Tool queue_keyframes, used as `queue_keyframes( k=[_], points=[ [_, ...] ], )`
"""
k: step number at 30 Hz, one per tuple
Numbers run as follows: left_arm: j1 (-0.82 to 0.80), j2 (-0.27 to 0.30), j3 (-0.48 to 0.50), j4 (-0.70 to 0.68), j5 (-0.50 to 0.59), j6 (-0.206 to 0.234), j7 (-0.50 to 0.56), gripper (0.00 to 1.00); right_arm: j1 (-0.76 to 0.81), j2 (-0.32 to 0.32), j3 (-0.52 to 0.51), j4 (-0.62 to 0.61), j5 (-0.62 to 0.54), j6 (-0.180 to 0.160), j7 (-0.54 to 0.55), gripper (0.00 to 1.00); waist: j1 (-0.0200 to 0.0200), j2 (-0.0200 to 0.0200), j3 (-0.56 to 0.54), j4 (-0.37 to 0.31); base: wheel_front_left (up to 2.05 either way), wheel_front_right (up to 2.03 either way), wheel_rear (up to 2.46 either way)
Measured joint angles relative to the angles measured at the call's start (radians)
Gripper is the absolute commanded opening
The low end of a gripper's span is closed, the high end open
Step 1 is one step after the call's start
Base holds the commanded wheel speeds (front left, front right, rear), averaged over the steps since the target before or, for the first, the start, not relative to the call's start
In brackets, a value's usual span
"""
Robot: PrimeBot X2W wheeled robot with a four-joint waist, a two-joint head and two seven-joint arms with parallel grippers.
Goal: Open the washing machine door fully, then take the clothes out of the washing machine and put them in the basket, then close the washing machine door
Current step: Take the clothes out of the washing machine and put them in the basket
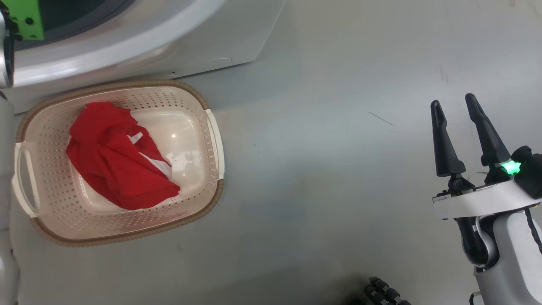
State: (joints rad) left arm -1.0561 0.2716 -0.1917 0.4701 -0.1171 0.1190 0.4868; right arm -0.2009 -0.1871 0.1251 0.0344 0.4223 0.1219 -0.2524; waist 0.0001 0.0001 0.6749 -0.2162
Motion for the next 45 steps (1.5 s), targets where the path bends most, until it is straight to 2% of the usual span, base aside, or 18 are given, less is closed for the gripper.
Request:
queue_keyframes(
  k=[6,14,29,31,32,33,41,45],
  points=[
    [-0.063,0.020,0.011,0.015,0.019,0.000,0.080,1.00,-0.032,0.005,0.014,0.006,0.008,0.000,-0.001,1.00,0.0000,0.0000,0.035,-0.024,0.00,0.00,0.00],
    [-0.112,0.086,0.030,0.046,0.089,0.000,0.196,1.00,-0.073,0.006,0.048,0.006,0.028,0.000,-0.001,1.00,0.0000,0.0000,0.072,-0.055,0.00,0.00,0.00],
    [-0.152,0.105,0.054,0.068,0.182,0.000,0.332,1.00,-0.104,0.005,0.055,0.018,0.054,0.000,-0.001,1.00,0.0000,0.0000,0.112,-0.086,0.00,0.00,0.00],
    [-0.155,0.108,0.062,0.068,0.199,0.000,0.349,0.43,-0.107,0.005,0.056,0.019,0.054,0.000,-0.001,1.00,-0.0001,0.0000,0.114,-0.086,0.00,0.00,0.00],
    [-0.157,0.109,0.064,0.067,0.208,0.000,0.355,0.25,-0.109,0.004,0.056,0.019,0.054,0.000,-0.001,1.00,0.0000,0.0000,0.115,-0.086,0.00,0.00,0.00],
    [-0.157,0.109,0.065,0.066,0.213,0.000,0.359,0.00,-0.113,0.004,0.056,0.019,0.054,0.000,-0.001,1.00,-0.0001,0.0000,0.116,-0.086,0.00,0.00,0.00],
    [-0.158,0.086,0.099,0.037,0.233,0.000,0.374,0.00,-0.125,0.001,0.054,0.021,0.061,0.000,-0.001,1.00,-0.0001,0.0000,0.121,-0.085,0.00,0.00,0.00],
    [-0.157,0.037,0.139,0.030,0.230,0.000,0.359,0.00,-0.125,-0.006,0.039,0.022,0.061,0.000,-0.001,1.00,-0.0001,0.0000,0.119,-0.076,0.00,0.00,0.00]
  ],
)
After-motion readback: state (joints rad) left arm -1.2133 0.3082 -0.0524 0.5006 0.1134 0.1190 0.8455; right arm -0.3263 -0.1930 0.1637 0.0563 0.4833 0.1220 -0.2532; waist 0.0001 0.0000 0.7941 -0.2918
